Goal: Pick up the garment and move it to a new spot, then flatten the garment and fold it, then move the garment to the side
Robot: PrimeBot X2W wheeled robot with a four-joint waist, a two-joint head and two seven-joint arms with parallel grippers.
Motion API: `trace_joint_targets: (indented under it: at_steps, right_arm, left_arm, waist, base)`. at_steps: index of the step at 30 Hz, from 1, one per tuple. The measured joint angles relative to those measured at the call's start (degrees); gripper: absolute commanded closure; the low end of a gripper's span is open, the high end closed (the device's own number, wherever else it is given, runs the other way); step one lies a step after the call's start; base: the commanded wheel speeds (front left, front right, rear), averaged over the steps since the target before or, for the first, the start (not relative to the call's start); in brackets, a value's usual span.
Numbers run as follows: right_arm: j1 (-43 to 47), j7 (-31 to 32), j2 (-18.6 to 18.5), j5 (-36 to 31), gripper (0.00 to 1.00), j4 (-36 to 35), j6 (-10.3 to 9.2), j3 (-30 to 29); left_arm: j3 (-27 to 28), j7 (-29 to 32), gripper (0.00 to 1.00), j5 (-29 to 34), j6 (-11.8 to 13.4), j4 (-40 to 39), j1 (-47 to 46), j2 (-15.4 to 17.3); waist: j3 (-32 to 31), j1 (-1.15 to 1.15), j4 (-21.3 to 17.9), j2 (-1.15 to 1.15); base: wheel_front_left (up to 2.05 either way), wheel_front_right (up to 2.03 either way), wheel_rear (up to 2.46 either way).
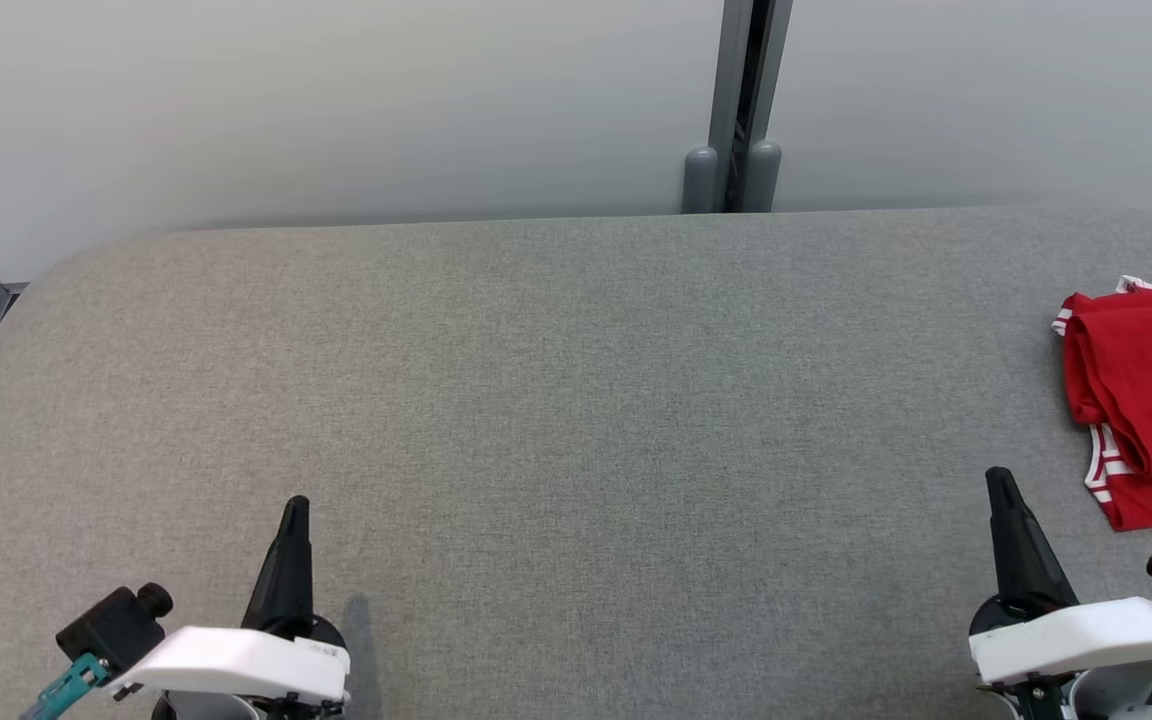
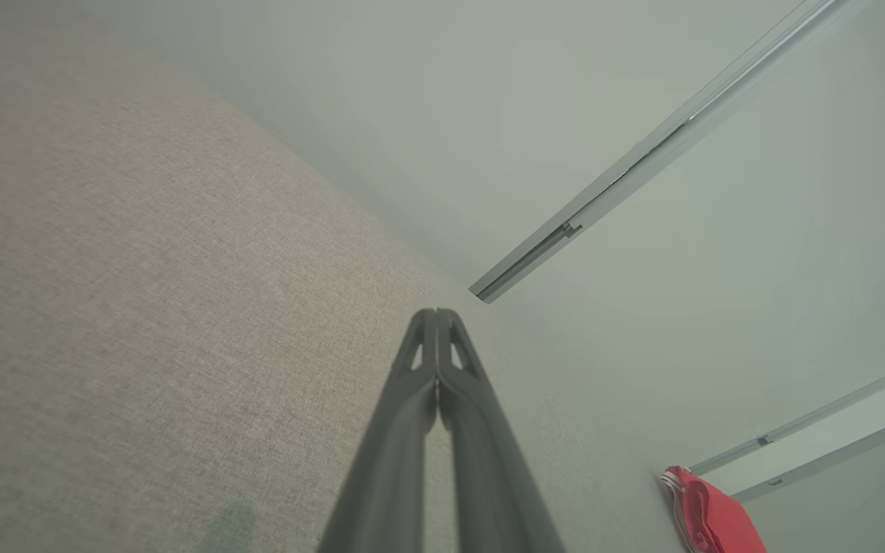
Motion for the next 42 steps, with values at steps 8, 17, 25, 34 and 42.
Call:
trace_joint_targets:
  at_steps: [8, 17, 25, 34, 42]
  right_arm:
    - [0.00, 1.33, -0.26, 7.38, 1.00, -0.14, 0.00, -1.20]
    - [0.01, 3.07, -0.48, 14.86, 1.00, -0.26, 0.00, -2.35]
    - [0.02, 4.25, -0.64, 20.39, 1.00, -0.33, 0.00, -3.23]
    - [0.03, 5.42, -0.77, 26.03, 1.00, -0.48, 0.00, -4.14]
    - [0.04, 6.44, -0.88, 30.67, 1.00, -0.56, 0.00, -4.94]
  left_arm:
    - [0.85, 1.85, 1.00, -6.04, -0.74, 0.71, -1.34, 0.11]
    - [1.71, 3.53, 1.00, -11.94, -1.34, 1.47, -2.68, 0.20]
    - [2.43, 4.99, 1.00, -16.44, -1.93, 2.18, -3.41, 0.24]
    - [3.15, 6.43, 1.00, -20.85, -2.48, 2.80, -4.39, 0.30]
    - [3.82, 7.54, 1.00, -24.57, -2.85, 3.34, -5.13, 0.32]
  waist:
    - [-0.15, 0.00, -0.38, 0.00]
    - [-0.33, 0.00, -0.80, 0.00]
    - [-0.47, 0.00, -1.14, 0.00]
    - [-0.62, 0.00, -1.52, 0.00]
    - [-0.76, 0.00, -1.85, 0.00]
  base:
    - [0.00, 0.00, 0.00]
    - [0.00, 0.00, 0.00]
    - [0.00, 0.00, 0.00]
    - [0.00, 0.00, 0.00]
    - [0.00, 0.00, 0.00]
